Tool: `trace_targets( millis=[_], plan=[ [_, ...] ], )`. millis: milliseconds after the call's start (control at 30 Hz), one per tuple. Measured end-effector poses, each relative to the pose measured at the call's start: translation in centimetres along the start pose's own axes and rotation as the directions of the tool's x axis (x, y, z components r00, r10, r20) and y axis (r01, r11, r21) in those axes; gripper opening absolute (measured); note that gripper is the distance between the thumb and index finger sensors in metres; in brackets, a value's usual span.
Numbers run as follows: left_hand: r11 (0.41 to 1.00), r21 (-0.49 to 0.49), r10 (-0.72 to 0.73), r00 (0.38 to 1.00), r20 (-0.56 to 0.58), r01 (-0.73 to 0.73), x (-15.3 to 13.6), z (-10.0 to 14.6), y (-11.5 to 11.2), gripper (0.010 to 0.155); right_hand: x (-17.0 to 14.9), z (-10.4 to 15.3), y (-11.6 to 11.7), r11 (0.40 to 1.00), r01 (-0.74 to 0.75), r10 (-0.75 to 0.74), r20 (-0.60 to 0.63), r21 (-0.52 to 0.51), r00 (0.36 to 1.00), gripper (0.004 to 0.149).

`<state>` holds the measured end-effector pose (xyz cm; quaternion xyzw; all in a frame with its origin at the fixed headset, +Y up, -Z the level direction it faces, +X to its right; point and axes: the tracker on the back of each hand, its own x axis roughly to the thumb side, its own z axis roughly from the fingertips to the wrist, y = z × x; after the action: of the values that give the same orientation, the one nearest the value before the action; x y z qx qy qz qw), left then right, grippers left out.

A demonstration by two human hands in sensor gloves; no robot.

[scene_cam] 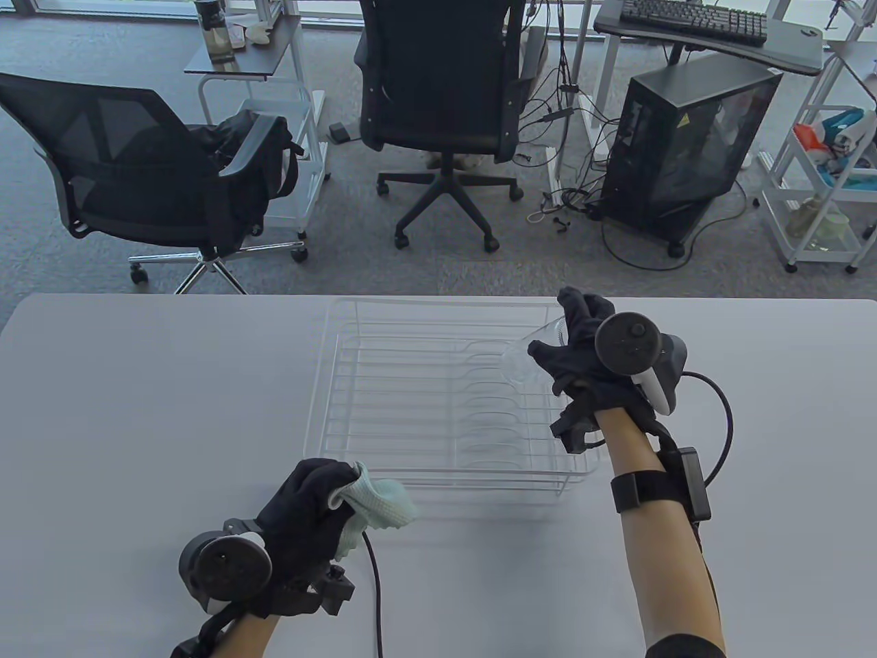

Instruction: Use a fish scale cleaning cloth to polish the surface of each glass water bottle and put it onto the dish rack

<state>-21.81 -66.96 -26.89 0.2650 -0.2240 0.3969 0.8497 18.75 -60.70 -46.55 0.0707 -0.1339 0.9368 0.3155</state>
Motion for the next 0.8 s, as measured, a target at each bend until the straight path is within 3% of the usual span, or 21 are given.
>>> trace_targets(
  millis=[300, 800],
  plan=[
    [1.0, 0.018, -0.025, 1.0, -0.014, 0.025, -0.3, -0.1, 0.4, 0.042, 0.0, -2.7, 1.7, 0.992, -0.126, 0.125, 0.04, 0.014, 0.991, 0.089],
    [0.989, 0.019, -0.147, 0.986, 0.083, 0.146, 1.6, 0.0, 0.4, 0.042, -0.4, -4.9, 5.3, 0.953, -0.298, 0.296, 0.052, 0.045, 0.954, 0.077]
  ],
)
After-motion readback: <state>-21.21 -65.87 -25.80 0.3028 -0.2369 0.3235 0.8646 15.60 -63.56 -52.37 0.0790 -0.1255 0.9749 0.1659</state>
